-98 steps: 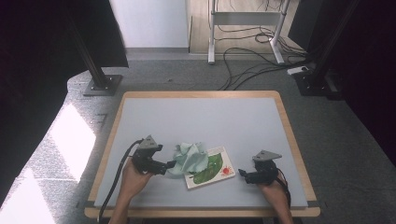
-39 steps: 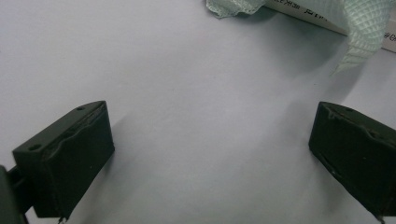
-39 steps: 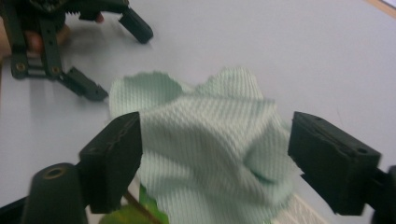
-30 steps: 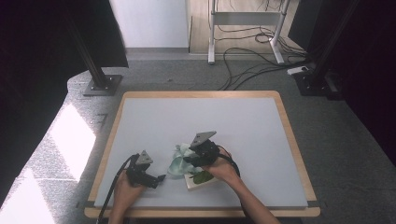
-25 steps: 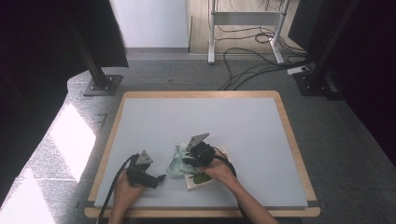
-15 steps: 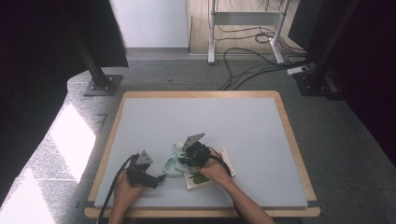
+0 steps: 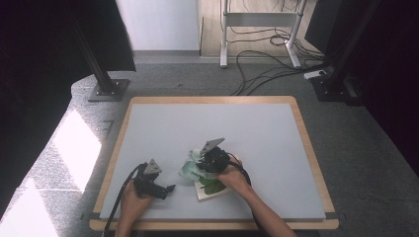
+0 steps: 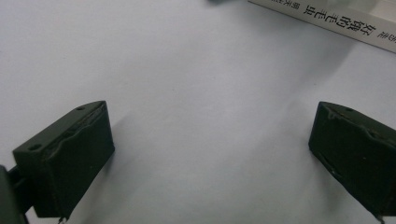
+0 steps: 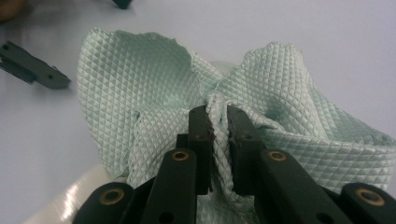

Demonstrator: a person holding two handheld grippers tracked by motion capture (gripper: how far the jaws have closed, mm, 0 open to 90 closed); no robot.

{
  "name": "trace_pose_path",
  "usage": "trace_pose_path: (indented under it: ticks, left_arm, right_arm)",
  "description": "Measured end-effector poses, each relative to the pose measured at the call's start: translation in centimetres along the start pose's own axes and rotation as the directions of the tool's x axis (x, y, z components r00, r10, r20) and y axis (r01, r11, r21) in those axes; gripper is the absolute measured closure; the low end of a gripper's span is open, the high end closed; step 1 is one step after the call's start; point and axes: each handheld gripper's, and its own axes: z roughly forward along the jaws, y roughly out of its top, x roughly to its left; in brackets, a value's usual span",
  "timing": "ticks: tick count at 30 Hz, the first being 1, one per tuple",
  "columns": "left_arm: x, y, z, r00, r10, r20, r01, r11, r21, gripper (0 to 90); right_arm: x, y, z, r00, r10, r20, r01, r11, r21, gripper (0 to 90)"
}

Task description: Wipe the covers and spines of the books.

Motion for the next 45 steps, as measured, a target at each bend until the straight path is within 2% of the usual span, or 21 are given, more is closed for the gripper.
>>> trace_pose_path:
  ticks: [2,4,8,14,17,26,42,45]
  left_arm:
    - [0.0,0.0,0.0,1.0,0.001,-0.001,-0.001,1.0,0.0,0.0]
    - [0.0,0.0,0.0,1.0,0.0,0.0,0.0,1.0,0.0,0.0]
    - [0.0,0.0,0.0,1.0,0.0,0.001,0.0,1.0,0.0,0.0]
    - [0.0,0.0,0.0,1.0,0.0,0.001,0.0,1.0,0.0,0.0]
    - [0.0,0.0,0.0,1.0,0.0,0.0,0.0,1.0,0.0,0.0]
    - [0.0,0.0,0.0,1.0,0.0,0.0,0.0,1.0,0.0,0.0]
    - [0.0,0.0,0.0,1.0,-0.001,0.0,0.001,1.0,-0.001,0.0]
    - [0.0,0.0,0.0,1.0,-0.001,0.0,0.001,1.0,0.0,0.0]
  right_arm:
    - [-0.2,-0.2,-0.2,0.9999,0.01,0.003,-0.01,1.0,-0.004,80.3]
    - [-1.1,-1.0,-0.9,0.9994,0.033,0.014,-0.033,0.999,-0.011,80.4]
    - [-2.1,-1.8,-1.6,0.9978,0.057,0.033,-0.056,0.998,-0.01,80.4]
    - [-3.2,-2.6,-2.5,0.9949,0.078,0.063,-0.078,0.997,-0.01,80.3]
    - [-4.3,-3.4,-3.4,0.9914,0.096,0.088,-0.096,0.995,-0.008,80.3]
    - [-5.7,-5.1,-5.1,0.9825,0.129,0.135,-0.129,0.992,-0.009,80.3]
    - [-6.9,-7.0,-7.2,0.9692,0.169,0.179,-0.173,0.985,0.006,80.3]
    - [-6.8,-7.3,-7.5,0.9723,0.158,0.172,-0.162,0.987,0.01,80.4]
